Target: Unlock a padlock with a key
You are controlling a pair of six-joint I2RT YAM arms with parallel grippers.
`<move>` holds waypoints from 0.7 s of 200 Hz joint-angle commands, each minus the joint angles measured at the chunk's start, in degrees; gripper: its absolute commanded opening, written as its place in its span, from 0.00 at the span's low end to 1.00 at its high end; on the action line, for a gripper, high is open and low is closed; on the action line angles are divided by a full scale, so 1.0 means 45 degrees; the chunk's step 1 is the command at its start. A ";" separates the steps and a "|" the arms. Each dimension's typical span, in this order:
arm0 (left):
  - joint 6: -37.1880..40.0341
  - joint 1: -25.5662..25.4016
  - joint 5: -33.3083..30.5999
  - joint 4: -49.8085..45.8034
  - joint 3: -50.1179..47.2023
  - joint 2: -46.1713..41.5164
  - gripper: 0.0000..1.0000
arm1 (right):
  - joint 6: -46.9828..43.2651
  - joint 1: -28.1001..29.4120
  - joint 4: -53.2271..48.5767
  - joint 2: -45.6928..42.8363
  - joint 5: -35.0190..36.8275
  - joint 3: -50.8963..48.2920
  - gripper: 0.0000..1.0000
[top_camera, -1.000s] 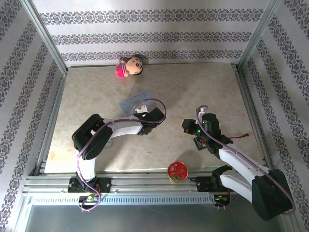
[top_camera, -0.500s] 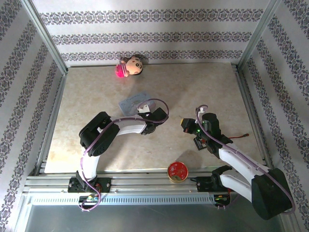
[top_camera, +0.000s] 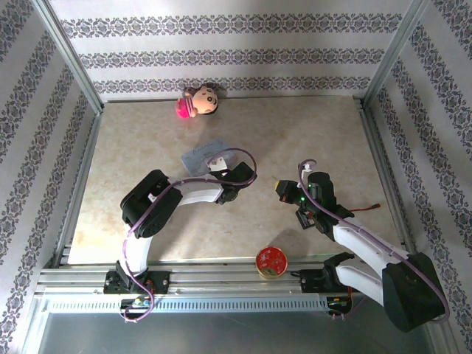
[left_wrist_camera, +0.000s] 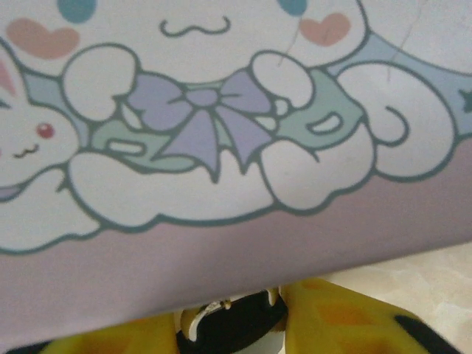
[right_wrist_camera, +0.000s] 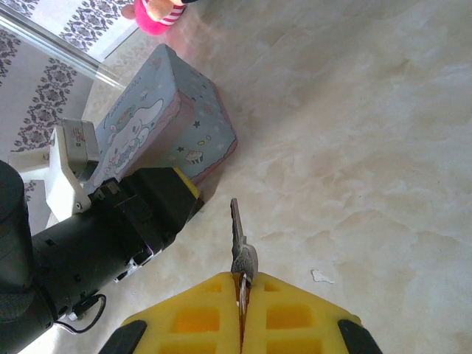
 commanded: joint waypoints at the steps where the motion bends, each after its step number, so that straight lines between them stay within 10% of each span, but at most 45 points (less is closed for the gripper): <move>1: -0.0171 0.0174 -0.0302 0.0252 -0.0118 0.0074 0.25 | 0.0055 -0.0101 0.0476 0.0020 -0.0253 -0.0230 0.00; 24: -0.0202 0.0193 0.0184 0.0433 -0.0311 -0.0130 0.12 | -0.0083 -0.0072 0.0851 0.0197 -0.0531 -0.0232 0.00; 140: 0.0738 0.0953 0.6792 0.5490 -0.3495 -0.2952 0.09 | 0.0494 0.1304 0.5103 0.4128 -0.2067 -0.0484 0.00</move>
